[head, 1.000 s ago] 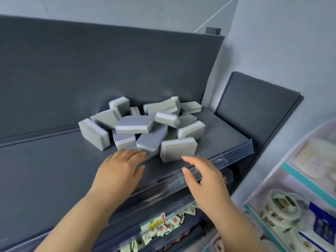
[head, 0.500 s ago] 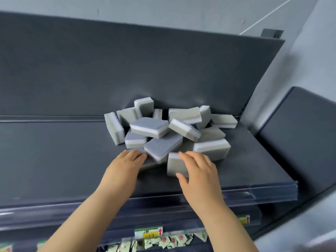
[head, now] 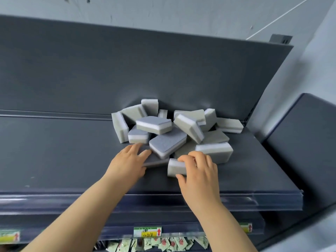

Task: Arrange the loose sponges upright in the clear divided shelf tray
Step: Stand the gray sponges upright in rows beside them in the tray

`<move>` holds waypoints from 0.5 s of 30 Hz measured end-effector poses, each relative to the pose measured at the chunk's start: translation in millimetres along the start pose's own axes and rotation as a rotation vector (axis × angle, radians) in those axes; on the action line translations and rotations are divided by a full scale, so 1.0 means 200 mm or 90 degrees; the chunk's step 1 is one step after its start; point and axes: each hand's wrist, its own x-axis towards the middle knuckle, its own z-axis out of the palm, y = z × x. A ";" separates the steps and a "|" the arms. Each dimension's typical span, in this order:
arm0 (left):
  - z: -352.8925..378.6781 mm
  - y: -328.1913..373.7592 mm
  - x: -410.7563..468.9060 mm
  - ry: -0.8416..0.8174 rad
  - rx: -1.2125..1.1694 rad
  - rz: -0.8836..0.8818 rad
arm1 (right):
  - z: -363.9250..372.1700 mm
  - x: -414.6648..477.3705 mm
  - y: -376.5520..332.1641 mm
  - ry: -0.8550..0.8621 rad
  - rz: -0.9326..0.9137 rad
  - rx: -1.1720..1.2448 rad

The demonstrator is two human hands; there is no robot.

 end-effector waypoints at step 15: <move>-0.17 0.01 -0.16 0.058 -0.141 -0.120 | -0.11 -0.06 0.07 0.024 0.104 0.222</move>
